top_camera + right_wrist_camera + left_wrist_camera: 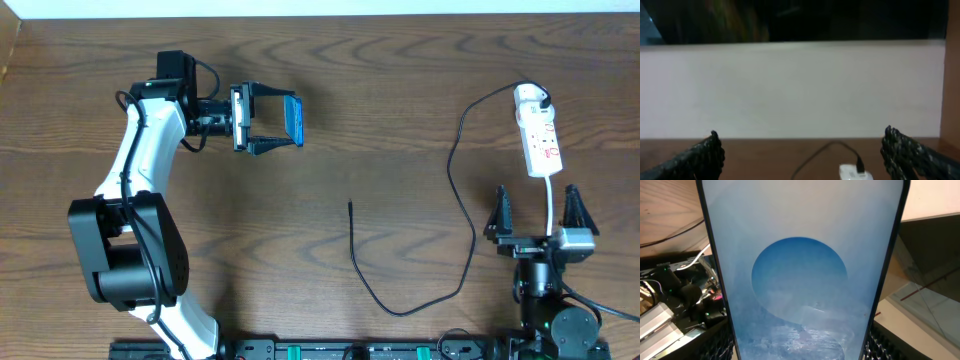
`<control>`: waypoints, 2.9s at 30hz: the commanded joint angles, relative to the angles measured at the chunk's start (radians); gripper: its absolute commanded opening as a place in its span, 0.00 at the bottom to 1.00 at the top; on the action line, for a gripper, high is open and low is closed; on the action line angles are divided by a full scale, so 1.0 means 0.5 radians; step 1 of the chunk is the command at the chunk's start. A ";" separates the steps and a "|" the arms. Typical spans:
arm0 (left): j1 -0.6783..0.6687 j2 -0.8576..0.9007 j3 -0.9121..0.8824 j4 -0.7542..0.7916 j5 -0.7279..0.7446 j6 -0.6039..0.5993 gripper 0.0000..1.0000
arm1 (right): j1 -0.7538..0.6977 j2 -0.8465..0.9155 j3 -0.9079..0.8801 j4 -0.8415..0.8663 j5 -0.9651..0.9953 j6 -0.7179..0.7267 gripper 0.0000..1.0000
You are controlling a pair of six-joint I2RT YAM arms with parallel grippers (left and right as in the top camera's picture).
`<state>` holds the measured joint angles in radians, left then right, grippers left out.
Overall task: Plug charger to phone and switch on socket
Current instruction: 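Open the right gripper and raise it toward the table center, then move the right gripper toward the phone's bottom edge in the left gripper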
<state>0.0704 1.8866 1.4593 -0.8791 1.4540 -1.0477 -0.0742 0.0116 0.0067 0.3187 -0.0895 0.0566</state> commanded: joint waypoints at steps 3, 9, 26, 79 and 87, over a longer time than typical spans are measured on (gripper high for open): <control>0.002 -0.051 0.014 -0.003 0.106 -0.002 0.07 | 0.010 -0.013 -0.002 0.153 -0.037 0.081 0.99; 0.003 -0.051 0.014 -0.003 0.106 -0.002 0.08 | 0.010 0.065 0.068 0.191 -0.037 0.079 0.99; 0.002 -0.051 0.014 -0.003 0.106 -0.002 0.07 | 0.010 1.705 1.410 -0.290 -0.743 0.069 0.99; -0.046 -0.051 0.014 0.004 -1.138 -0.575 0.07 | 0.755 3.613 2.436 -0.369 -1.746 1.246 0.77; -0.162 -0.051 0.014 0.127 -1.299 -0.742 0.08 | 0.842 3.613 2.435 -0.509 -1.582 1.182 0.83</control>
<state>0.0086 1.8866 1.4593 -0.8223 0.8413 -1.3582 0.3271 1.8114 1.2076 0.0704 -0.9230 0.6724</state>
